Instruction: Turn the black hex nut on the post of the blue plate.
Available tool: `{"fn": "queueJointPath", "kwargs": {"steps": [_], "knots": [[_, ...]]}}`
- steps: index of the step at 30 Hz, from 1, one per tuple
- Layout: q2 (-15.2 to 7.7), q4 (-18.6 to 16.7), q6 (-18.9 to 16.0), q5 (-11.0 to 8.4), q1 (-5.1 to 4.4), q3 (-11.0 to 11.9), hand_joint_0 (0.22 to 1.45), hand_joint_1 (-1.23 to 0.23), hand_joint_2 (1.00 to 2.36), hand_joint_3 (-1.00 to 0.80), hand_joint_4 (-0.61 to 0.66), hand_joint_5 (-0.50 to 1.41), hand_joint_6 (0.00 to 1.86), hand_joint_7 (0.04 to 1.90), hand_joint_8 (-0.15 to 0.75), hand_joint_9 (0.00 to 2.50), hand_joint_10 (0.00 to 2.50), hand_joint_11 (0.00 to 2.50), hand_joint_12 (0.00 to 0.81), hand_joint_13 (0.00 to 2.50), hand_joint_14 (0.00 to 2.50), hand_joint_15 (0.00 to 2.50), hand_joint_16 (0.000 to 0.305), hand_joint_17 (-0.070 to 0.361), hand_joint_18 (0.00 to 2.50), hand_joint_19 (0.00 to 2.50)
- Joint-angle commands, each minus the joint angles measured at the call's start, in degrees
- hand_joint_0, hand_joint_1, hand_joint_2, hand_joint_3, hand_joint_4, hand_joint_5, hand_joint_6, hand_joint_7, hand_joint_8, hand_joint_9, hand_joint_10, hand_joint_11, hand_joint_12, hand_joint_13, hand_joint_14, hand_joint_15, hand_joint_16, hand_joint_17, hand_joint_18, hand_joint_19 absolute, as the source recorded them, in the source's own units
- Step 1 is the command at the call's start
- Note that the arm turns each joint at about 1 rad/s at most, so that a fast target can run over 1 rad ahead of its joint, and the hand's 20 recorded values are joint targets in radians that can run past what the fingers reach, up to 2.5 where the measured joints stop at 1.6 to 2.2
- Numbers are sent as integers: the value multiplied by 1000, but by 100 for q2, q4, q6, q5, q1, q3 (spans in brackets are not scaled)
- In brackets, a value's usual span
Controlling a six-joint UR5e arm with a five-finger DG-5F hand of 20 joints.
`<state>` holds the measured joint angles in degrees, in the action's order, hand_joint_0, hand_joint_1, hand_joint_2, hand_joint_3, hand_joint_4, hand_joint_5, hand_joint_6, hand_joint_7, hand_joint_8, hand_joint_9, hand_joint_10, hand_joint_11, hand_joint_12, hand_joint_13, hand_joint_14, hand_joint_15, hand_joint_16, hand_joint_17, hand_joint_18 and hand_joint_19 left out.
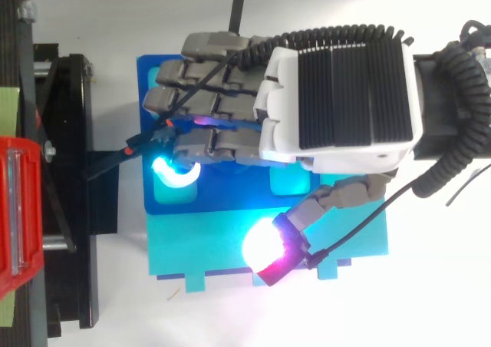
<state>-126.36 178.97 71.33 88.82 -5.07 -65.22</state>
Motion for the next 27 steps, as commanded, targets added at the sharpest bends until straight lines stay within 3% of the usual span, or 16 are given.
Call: {"fn": "queueJointPath", "kwargs": {"steps": [1,5,8,14,21,23,27], "knots": [[-2,-20,3,127,68,0,355,-523,1000,-500,201,-227,502,758,259,187,0,5,417,58,3,96,70,157,0,248],[7,-20,21,232,138,0,359,-497,1000,-500,208,-225,502,764,262,190,0,0,417,54,3,95,69,156,0,250],[-2,-20,100,434,217,0,359,-493,1000,-500,208,-225,502,765,263,192,0,0,416,55,2,92,69,156,0,248],[7,15,109,548,287,0,334,-509,1000,-500,217,-222,502,767,272,192,0,0,428,54,3,96,72,161,0,256],[7,24,118,830,437,0,338,-485,1000,-500,219,-221,502,770,271,192,0,0,427,53,2,93,71,160,0,258],[7,59,118,997,498,0,344,-470,1000,-500,216,-221,502,767,270,196,1,0,425,51,2,93,71,159,0,257],[7,77,118,1111,569,0,347,-465,1000,-500,217,-220,502,771,269,195,0,0,424,52,3,93,70,158,0,258]]}}
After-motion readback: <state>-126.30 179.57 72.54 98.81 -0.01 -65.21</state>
